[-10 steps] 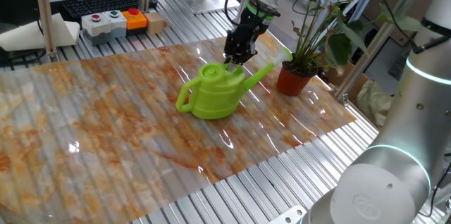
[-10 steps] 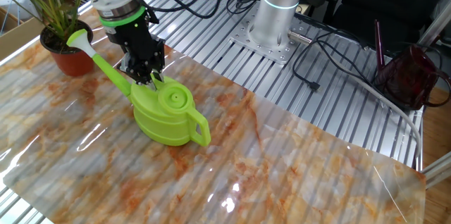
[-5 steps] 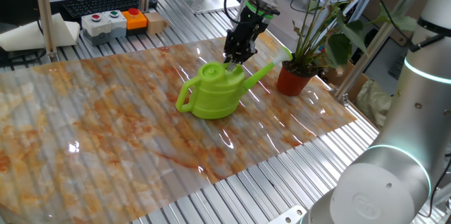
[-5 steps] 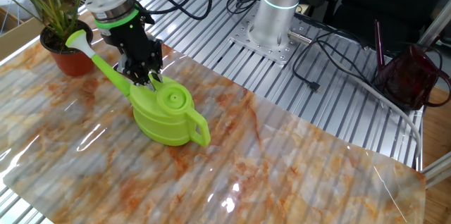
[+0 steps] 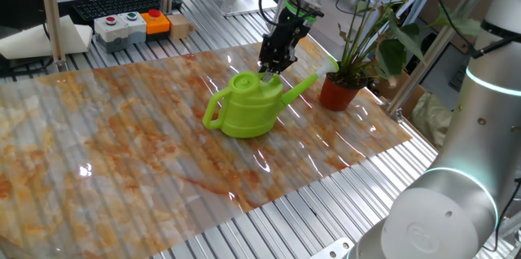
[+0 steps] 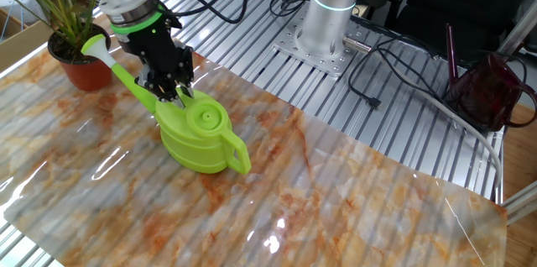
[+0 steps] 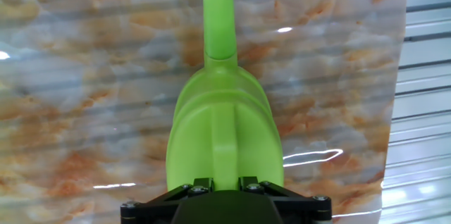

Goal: Water the plant

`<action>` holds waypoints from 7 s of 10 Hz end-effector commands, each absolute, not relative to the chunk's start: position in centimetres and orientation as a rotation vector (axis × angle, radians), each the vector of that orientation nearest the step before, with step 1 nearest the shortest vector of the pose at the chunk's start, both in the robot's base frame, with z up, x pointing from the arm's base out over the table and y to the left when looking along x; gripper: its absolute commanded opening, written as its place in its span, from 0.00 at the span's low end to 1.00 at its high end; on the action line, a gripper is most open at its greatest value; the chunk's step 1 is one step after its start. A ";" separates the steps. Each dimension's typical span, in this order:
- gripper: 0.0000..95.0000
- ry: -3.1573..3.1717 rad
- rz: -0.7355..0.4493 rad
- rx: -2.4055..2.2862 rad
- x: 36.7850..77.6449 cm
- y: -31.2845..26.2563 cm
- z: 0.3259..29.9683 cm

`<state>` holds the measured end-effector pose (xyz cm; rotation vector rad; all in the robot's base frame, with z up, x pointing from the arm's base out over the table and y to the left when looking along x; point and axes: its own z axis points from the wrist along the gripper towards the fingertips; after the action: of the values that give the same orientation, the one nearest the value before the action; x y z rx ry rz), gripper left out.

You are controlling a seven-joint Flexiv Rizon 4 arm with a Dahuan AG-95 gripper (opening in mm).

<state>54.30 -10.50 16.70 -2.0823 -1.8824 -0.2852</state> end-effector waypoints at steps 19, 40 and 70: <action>0.00 -1.812 -0.309 -2.006 54.0 -10.5 17.5; 0.00 -1.694 -0.365 -1.926 53.5 -10.3 19.0; 0.00 -1.597 -0.379 -1.902 53.6 -10.7 19.7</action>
<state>53.61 -10.75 19.57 -1.9046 -1.5975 -0.3775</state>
